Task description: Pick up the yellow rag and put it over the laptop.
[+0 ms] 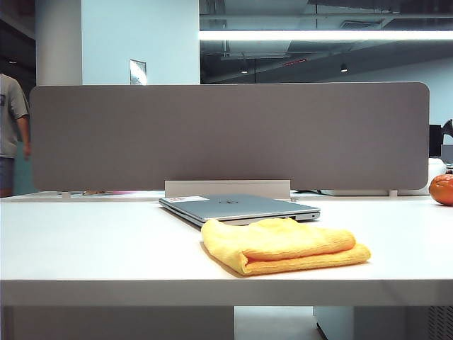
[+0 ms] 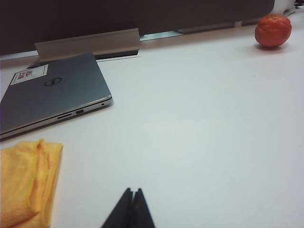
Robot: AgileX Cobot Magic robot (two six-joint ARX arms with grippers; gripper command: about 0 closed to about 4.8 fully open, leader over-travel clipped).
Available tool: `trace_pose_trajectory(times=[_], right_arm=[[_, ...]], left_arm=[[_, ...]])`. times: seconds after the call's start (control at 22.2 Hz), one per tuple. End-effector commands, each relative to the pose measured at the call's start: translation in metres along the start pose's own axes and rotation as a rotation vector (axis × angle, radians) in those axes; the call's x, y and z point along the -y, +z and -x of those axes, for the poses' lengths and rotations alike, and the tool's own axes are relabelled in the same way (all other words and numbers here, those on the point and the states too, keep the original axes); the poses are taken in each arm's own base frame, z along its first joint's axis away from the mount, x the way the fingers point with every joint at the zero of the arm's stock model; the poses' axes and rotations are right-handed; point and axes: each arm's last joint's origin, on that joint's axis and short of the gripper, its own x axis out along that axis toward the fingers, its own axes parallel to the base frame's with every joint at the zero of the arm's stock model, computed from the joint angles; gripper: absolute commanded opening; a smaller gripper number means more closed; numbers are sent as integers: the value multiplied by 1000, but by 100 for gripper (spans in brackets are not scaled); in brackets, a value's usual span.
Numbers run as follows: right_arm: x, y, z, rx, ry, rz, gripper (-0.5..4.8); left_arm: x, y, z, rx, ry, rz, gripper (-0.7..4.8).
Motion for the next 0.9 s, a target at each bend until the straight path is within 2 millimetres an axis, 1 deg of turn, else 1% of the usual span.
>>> trace_pose_trajectory(times=[0.04, 0.58, 0.72, 0.9], right_arm=[[0, 0, 0, 10, -4, 1, -1], [0, 0, 0, 12, -3, 1, -1], [0, 0, 0, 13, 1, 0, -1], [-1, 0, 0, 12, 43, -27, -1]], left_arm=[[0, 2, 0, 11, -6, -4, -6], [0, 3, 0, 18, -6, -4, -6], [0, 4, 0, 33, 19, -5, -6], [0, 3, 0, 29, 19, -4, -6]])
